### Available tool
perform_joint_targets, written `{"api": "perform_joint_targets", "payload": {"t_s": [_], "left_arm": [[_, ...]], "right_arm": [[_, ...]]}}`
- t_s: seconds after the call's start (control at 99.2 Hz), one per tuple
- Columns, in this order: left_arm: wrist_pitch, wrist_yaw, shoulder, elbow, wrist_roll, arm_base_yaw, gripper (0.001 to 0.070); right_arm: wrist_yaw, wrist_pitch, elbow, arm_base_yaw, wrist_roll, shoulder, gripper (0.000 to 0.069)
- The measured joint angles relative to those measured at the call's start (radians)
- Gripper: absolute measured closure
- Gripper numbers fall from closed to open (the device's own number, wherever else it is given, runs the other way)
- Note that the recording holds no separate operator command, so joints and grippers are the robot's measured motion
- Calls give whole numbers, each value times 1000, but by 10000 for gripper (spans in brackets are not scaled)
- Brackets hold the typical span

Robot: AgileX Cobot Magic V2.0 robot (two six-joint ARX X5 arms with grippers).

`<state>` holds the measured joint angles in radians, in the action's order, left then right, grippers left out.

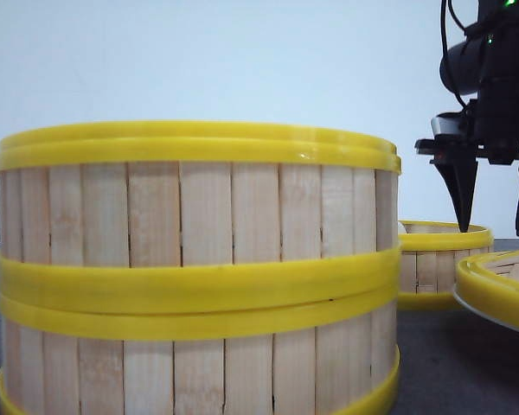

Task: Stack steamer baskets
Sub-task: 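Grip the rim of the one-bun basket with the right gripper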

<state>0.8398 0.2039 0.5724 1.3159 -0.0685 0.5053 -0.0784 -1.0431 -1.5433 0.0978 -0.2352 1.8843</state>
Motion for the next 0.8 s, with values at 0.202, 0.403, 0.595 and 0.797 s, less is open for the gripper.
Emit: {"api": "perform_joint_targets", "payload": {"t_s": [0.202, 0.403, 0.595, 0.797], "left_arm": [[10, 0, 0, 0, 0, 0, 17], [25, 0, 0, 0, 0, 0, 17], [46, 0, 0, 0, 0, 0, 17], [66, 0, 0, 0, 1, 0, 17]], "right_arm": [[0, 8, 0, 13, 0, 33, 474], [3, 24, 0, 35, -6, 68, 512], [11, 76, 0, 47, -34, 72, 661], [-36, 110, -31, 58, -40, 79, 668]]}}
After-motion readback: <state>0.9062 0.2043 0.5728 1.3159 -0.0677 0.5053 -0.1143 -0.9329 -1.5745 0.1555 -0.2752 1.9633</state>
